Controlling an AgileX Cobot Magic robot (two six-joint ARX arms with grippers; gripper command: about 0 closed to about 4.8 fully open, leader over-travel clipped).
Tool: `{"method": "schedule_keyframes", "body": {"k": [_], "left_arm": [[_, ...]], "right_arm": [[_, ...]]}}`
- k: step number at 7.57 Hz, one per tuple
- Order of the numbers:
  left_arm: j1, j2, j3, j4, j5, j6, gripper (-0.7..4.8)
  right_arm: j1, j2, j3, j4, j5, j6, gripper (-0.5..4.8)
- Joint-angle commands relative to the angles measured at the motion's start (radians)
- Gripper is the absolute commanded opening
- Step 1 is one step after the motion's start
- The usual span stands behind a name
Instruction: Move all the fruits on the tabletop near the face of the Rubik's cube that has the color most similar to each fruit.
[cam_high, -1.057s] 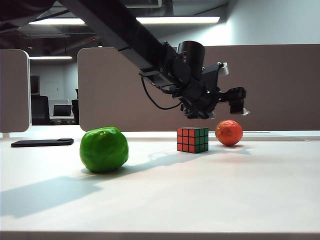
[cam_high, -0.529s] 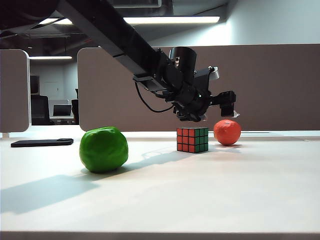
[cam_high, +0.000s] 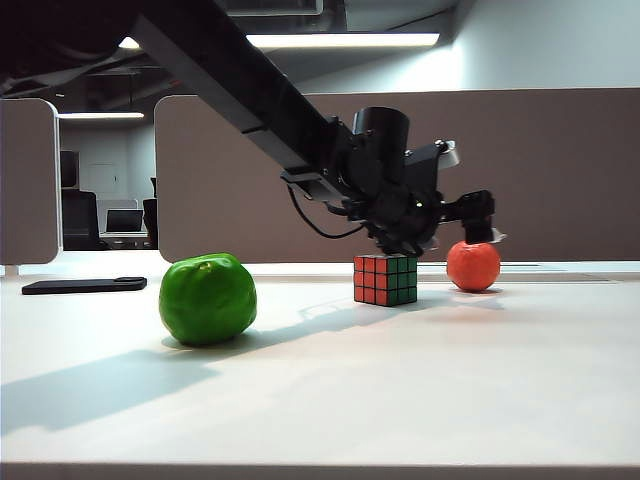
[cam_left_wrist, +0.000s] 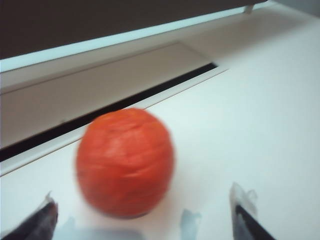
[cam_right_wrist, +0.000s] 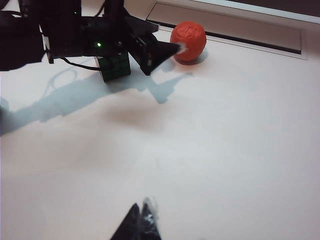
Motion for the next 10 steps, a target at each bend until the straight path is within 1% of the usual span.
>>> {"method": "schedule_keyframes", "body": {"k": [1,4,5,6,7,8,9,10], "left_arm": [[-0.011,0.005,0.006,0.000,0.019,-0.008,4.79],[-0.018,0.006,0.005,0.002,0.021,-0.008,4.79],[-0.018,0.006,0.005,0.006,0.007,-0.011,3.89],[-0.018,0.006,0.005,0.006,-0.025,-0.016,2.21],[-0.021,0.006,0.005,0.006,-0.027,-0.038,1.70],[-0.023,-0.023,0.006,0.005,-0.027,-0.037,1.26],[-0.023,-0.043,0.006,0.003,-0.027,-0.033,1.16],[-0.006,-0.246,0.006,-0.122,-0.063,0.059,0.51]], "right_arm": [[0.000,-0.001,0.003,0.017,0.001,0.001,-0.01],[0.000,-0.002,0.002,0.017,0.000,0.001,-0.01],[0.000,-0.002,0.002,0.016,0.000,0.001,-0.01],[0.000,-0.002,0.002,0.016,0.001,0.001,-0.01],[0.000,-0.002,0.002,0.016,0.001,0.001,-0.01],[0.000,-0.002,0.003,0.033,0.001,0.001,-0.01],[0.000,-0.003,0.003,0.040,0.001,0.001,-0.01],[-0.002,-0.019,0.003,0.102,0.005,0.001,-0.01]]}}
